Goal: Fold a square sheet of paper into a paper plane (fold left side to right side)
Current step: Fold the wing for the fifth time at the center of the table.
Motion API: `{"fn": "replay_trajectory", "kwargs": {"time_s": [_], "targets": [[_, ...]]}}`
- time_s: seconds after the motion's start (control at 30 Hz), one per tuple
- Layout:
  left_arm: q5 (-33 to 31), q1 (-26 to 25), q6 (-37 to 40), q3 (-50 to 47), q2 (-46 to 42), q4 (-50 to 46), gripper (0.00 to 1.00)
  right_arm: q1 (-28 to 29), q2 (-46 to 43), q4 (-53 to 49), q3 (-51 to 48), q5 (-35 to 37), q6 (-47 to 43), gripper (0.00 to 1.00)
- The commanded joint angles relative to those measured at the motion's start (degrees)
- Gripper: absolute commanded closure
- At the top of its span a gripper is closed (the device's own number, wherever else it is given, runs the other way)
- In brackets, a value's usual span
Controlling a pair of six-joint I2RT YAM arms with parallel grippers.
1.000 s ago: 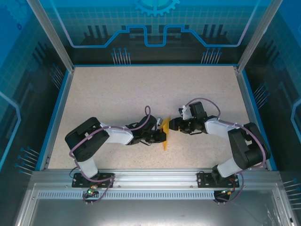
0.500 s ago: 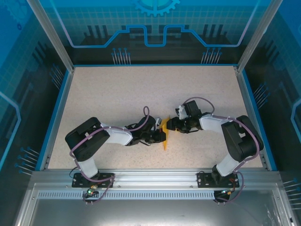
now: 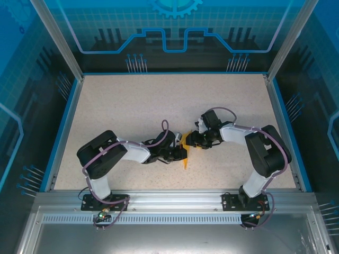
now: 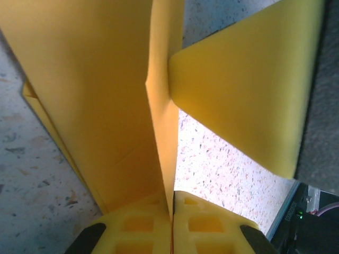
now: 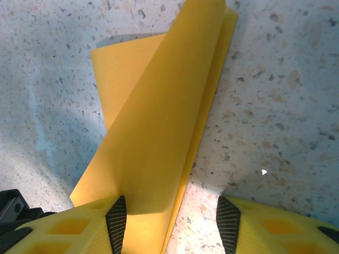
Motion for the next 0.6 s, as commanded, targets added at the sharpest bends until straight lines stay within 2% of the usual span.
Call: {"fn": "replay_trajectory", "kwargs": {"time_s": [0.0,0.57], "targets": [[1.4,0.6,-0.7,-1.0,0.7,1.7,0.91,1.4,3.4,-3.6,0.6,3.1,0.3,0.47],[1.2,1.0,-0.9,-2.5,-1.5,2.8,0.77,2.8,5.5,-6.6,2.9,5.7,-0.1,0.49]]}}
